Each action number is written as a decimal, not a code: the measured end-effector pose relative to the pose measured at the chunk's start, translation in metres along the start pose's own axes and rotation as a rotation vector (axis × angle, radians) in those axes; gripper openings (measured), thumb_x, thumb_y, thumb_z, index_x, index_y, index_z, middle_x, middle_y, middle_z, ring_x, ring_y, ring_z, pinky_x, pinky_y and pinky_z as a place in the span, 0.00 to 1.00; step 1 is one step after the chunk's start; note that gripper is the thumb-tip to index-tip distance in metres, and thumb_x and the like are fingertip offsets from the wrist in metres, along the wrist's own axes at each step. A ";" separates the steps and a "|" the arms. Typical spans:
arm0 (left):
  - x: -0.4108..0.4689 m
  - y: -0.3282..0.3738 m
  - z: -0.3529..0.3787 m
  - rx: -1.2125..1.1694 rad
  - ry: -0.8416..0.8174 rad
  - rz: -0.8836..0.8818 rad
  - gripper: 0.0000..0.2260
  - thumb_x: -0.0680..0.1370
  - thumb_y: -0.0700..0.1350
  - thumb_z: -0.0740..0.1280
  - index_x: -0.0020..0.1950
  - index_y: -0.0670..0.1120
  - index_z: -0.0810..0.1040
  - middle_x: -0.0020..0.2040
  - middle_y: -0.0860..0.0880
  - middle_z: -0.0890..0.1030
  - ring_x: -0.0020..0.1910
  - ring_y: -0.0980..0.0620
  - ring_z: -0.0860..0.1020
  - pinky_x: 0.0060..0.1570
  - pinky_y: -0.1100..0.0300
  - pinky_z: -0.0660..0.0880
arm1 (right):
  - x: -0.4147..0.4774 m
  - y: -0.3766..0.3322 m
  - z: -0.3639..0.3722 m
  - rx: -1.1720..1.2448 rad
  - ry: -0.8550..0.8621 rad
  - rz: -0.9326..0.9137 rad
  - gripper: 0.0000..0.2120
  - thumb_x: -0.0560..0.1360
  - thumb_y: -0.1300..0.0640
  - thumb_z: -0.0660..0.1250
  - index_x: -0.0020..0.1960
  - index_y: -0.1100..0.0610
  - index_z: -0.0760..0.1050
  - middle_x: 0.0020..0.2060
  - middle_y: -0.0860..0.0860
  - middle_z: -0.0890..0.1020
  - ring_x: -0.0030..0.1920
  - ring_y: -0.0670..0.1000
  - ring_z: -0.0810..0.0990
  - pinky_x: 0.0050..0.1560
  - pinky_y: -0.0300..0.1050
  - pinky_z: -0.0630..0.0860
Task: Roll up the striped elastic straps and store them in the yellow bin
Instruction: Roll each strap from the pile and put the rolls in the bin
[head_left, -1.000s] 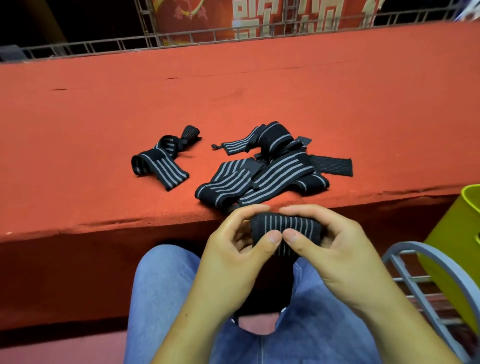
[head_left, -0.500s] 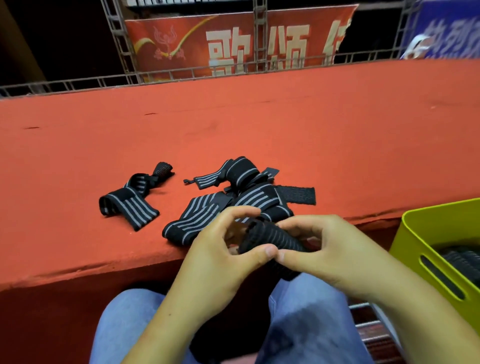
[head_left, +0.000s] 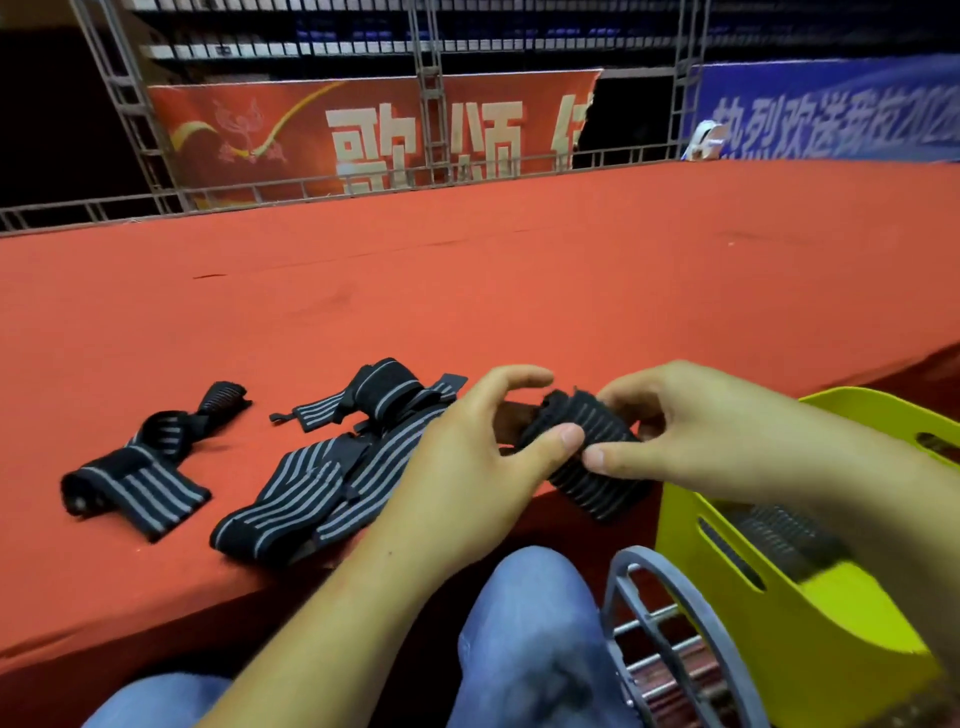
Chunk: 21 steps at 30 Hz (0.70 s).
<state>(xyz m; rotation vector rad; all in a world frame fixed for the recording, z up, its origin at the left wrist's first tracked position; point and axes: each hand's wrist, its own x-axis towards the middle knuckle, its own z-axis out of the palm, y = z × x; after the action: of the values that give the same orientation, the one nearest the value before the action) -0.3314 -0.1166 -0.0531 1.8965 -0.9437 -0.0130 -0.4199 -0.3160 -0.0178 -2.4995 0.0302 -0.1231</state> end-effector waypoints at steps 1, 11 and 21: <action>0.006 0.004 0.007 -0.014 -0.015 0.005 0.16 0.79 0.54 0.72 0.66 0.62 0.75 0.54 0.61 0.85 0.54 0.67 0.81 0.54 0.67 0.76 | -0.005 0.007 -0.011 0.005 0.026 0.038 0.07 0.77 0.48 0.75 0.51 0.50 0.85 0.43 0.46 0.88 0.44 0.49 0.86 0.50 0.54 0.80; 0.025 0.002 0.063 0.213 -0.222 0.131 0.17 0.83 0.49 0.66 0.72 0.58 0.76 0.68 0.64 0.79 0.65 0.68 0.74 0.68 0.64 0.72 | -0.054 0.114 -0.088 -0.118 0.135 0.568 0.13 0.72 0.47 0.78 0.41 0.57 0.85 0.25 0.47 0.75 0.27 0.50 0.70 0.34 0.44 0.66; 0.029 -0.025 0.117 0.334 -0.405 0.248 0.22 0.84 0.43 0.65 0.78 0.57 0.71 0.76 0.65 0.67 0.74 0.70 0.63 0.72 0.76 0.56 | -0.068 0.226 -0.095 -0.295 -0.029 0.884 0.13 0.73 0.50 0.79 0.38 0.58 0.80 0.29 0.51 0.80 0.31 0.52 0.80 0.30 0.42 0.74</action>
<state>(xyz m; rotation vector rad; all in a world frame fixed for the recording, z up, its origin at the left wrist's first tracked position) -0.3412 -0.2176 -0.1221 2.1088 -1.5307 -0.1011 -0.4945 -0.5500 -0.0826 -2.5280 1.1858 0.3048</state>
